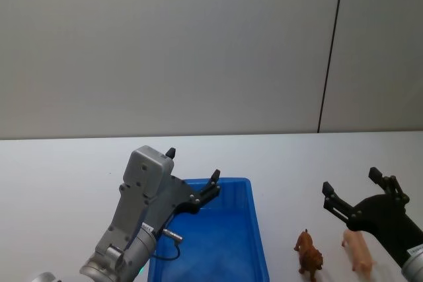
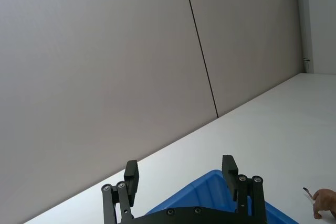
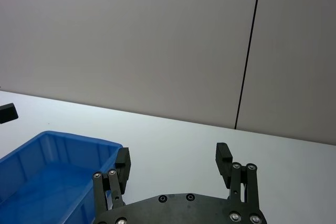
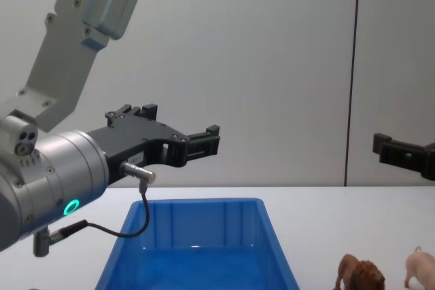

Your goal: Pick up the two dolls from the table and place them into the box.

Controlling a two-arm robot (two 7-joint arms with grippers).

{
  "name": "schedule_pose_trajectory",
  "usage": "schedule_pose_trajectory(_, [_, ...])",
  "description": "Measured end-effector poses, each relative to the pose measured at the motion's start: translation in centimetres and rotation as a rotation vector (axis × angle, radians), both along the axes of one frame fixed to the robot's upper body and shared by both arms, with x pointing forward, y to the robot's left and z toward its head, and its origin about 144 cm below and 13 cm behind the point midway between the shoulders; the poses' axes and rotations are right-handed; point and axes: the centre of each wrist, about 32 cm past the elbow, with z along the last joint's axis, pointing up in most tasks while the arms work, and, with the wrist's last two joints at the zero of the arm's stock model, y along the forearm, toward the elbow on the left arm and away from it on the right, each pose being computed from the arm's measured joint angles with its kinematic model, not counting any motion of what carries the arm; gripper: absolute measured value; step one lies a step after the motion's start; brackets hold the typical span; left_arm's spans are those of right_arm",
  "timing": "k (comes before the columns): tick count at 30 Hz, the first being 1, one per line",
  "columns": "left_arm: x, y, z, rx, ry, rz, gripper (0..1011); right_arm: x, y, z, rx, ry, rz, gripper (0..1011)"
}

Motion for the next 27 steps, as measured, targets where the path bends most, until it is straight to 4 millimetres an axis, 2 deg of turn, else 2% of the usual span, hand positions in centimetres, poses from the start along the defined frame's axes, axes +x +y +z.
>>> schedule_pose_trajectory(19, [0.00, 0.00, 0.00, 0.000, 0.000, 0.000, 1001, 0.01, -0.03, 0.01, 0.000, 0.000, 0.000, 1001])
schedule_pose_trajectory(27, [0.00, 0.00, 0.00, 0.000, 0.000, 0.000, 1000, 0.02, -0.71, -0.09, -0.010, 0.023, -0.001, 1001])
